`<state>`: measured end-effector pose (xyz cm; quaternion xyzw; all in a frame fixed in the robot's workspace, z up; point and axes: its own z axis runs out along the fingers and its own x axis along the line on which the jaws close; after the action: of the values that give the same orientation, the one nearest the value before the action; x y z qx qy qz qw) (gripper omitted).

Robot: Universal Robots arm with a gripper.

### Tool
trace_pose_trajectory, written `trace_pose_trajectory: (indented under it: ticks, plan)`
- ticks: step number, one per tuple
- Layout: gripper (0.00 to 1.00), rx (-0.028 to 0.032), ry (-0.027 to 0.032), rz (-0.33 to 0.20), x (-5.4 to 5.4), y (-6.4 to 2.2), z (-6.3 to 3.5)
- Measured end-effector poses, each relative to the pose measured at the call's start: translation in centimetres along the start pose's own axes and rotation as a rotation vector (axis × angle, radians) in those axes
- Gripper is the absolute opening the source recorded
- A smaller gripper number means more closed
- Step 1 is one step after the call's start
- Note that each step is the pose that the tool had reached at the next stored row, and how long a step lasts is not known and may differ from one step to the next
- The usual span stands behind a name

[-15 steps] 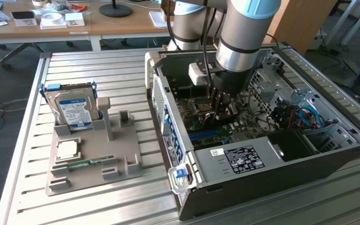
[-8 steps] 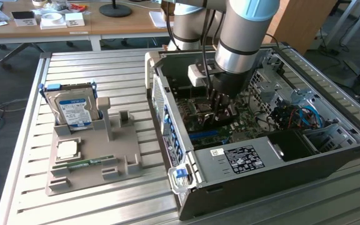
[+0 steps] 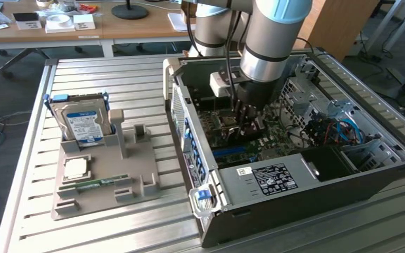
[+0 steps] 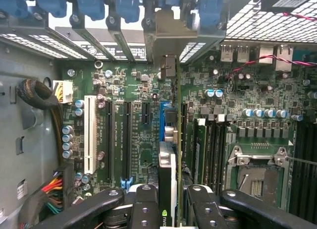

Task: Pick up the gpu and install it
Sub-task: 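Insert the gpu into the slot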

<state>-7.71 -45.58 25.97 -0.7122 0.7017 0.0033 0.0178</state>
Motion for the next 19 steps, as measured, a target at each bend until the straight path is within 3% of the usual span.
trace_pose_trajectory:
  ticks: [19]
  plan:
    - [0.27, -0.0001, 0.0000, 0.000, 0.23, 0.39, 0.03]
